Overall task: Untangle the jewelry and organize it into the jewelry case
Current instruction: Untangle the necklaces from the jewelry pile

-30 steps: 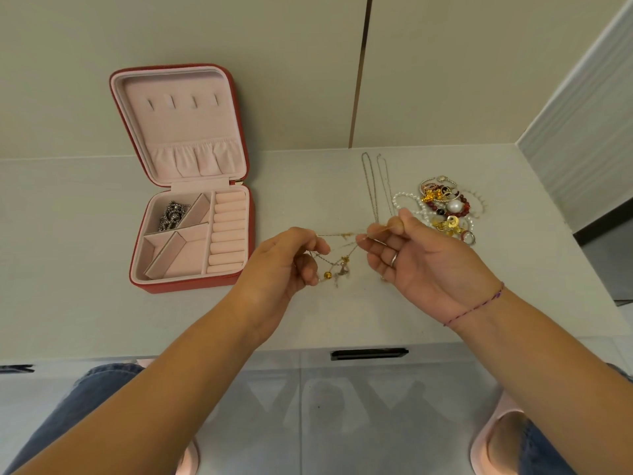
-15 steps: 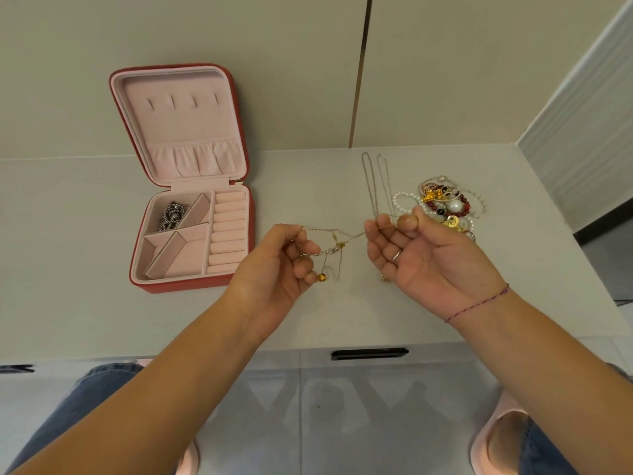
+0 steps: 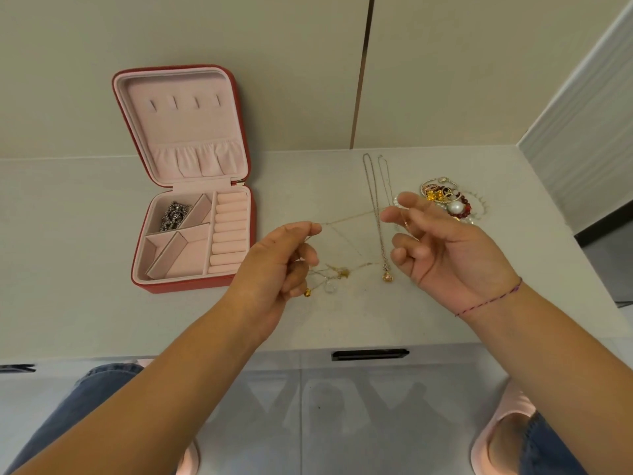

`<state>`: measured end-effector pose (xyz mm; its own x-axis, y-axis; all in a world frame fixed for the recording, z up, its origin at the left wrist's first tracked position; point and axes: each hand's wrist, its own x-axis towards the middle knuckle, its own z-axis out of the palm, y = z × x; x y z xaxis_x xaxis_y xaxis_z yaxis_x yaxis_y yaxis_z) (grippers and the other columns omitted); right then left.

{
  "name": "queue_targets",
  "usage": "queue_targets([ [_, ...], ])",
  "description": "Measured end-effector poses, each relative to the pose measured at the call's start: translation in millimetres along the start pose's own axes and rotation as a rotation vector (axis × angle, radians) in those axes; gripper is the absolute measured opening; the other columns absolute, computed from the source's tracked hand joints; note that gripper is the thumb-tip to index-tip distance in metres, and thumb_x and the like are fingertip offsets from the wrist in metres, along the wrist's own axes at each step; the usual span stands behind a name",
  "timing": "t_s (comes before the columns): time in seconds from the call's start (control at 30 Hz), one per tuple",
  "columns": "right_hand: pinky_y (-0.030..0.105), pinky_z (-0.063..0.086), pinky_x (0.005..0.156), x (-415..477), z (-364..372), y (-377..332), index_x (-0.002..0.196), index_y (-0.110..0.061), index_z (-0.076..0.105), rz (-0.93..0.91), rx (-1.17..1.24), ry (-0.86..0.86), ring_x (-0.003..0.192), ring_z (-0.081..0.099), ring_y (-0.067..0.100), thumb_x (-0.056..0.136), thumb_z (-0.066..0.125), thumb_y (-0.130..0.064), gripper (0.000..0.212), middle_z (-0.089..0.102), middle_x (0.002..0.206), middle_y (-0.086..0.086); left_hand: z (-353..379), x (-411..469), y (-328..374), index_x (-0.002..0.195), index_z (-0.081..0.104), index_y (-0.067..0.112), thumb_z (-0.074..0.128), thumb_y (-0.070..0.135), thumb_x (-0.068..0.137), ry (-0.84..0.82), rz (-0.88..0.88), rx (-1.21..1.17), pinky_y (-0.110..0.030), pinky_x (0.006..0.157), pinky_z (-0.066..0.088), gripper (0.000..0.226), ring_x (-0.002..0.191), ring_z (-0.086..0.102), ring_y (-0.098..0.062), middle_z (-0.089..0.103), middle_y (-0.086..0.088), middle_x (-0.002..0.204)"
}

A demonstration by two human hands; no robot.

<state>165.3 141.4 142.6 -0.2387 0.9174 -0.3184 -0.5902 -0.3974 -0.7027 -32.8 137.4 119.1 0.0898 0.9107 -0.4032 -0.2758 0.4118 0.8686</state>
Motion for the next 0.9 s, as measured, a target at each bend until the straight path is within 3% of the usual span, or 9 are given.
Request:
queue_targets([
  [0.17, 0.02, 0.051, 0.049, -1, -1, -1, 0.111, -0.014, 0.053, -0.002, -0.022, -0.019, 0.048, 0.047, 0.006, 0.08, 0.05, -0.006, 0.032, 0.07, 0.106, 0.004, 2, -2, -2, 0.097, 0.068, 0.017, 0.051, 0.021, 0.096, 0.052, 0.022, 0.168, -0.018, 0.039, 0.028, 0.018, 0.041, 0.026, -0.007, 0.073, 0.002, 0.096],
  [0.3, 0.021, 0.053, 0.052, -1, -2, -3, 0.114, -0.012, 0.053, -0.01, -0.009, -0.004, 0.061, 0.061, 0.01, 0.081, 0.05, -0.006, 0.035, 0.067, 0.118, 0.005, 0, -1, -7, 0.102, 0.068, 0.025, 0.061, 0.021, 0.091, 0.111, 0.024, 0.356, -0.017, 0.044, 0.034, 0.013, 0.041, 0.037, -0.003, 0.071, 0.005, 0.104],
  [0.37, 0.023, 0.054, 0.054, -1, -3, -4, 0.115, -0.012, 0.053, -0.013, 0.004, 0.007, 0.067, 0.064, 0.012, 0.08, 0.051, -0.005, 0.035, 0.066, 0.12, 0.006, 0, -1, -8, 0.104, 0.066, 0.026, 0.064, 0.021, 0.089, 0.108, 0.01, 0.425, -0.017, 0.047, 0.035, 0.015, 0.041, 0.043, 0.0, 0.069, 0.004, 0.102],
  [0.47, 0.024, 0.055, 0.056, 0, -4, -4, 0.115, -0.012, 0.053, -0.012, 0.013, 0.01, 0.071, 0.066, 0.014, 0.08, 0.051, -0.005, 0.035, 0.065, 0.121, 0.007, 1, -3, -4, 0.098, 0.069, 0.022, 0.063, 0.026, 0.09, 0.043, -0.023, 0.486, -0.019, 0.046, 0.033, 0.011, 0.043, 0.035, -0.005, 0.07, 0.002, 0.09],
  [0.57, 0.024, 0.055, 0.055, 0, -5, -6, 0.114, -0.012, 0.053, -0.02, 0.013, 0.027, 0.069, 0.065, 0.013, 0.08, 0.051, -0.006, 0.034, 0.066, 0.12, 0.007, 2, -5, -2, 0.089, 0.072, 0.014, 0.058, 0.03, 0.093, -0.023, -0.042, 0.471, -0.021, 0.047, 0.029, 0.022, 0.043, 0.032, -0.008, 0.067, 0.004, 0.075],
  [0.73, 0.023, 0.054, 0.054, -1, -6, -10, 0.112, -0.012, 0.055, -0.032, 0.028, 0.058, 0.065, 0.063, 0.013, 0.079, 0.052, -0.007, 0.033, 0.066, 0.12, 0.007, 1, -4, 1, 0.089, 0.072, 0.009, 0.055, 0.0, 0.085, -0.061, -0.106, 0.377, -0.019, 0.047, 0.034, 0.02, 0.049, 0.038, -0.012, 0.06, -0.009, 0.079],
  [0.8, 0.023, 0.053, 0.053, -1, -7, -11, 0.111, -0.012, 0.055, -0.031, 0.031, 0.062, 0.065, 0.063, 0.013, 0.079, 0.052, -0.007, 0.032, 0.066, 0.119, 0.007, 0, -4, 0, 0.091, 0.071, 0.009, 0.058, -0.004, 0.083, -0.083, -0.101, 0.4, -0.018, 0.047, 0.033, 0.021, 0.049, 0.038, -0.01, 0.058, -0.005, 0.073],
  [0.9, 0.023, 0.053, 0.053, -1, -6, -11, 0.111, -0.012, 0.055, -0.027, 0.032, 0.057, 0.064, 0.063, 0.013, 0.079, 0.052, -0.007, 0.033, 0.067, 0.118, 0.007, 1, -4, -1, 0.09, 0.072, 0.016, 0.069, 0.005, 0.081, -0.082, -0.056, 0.504, -0.018, 0.049, 0.035, 0.015, 0.046, 0.041, -0.003, 0.052, 0.005, 0.064],
])
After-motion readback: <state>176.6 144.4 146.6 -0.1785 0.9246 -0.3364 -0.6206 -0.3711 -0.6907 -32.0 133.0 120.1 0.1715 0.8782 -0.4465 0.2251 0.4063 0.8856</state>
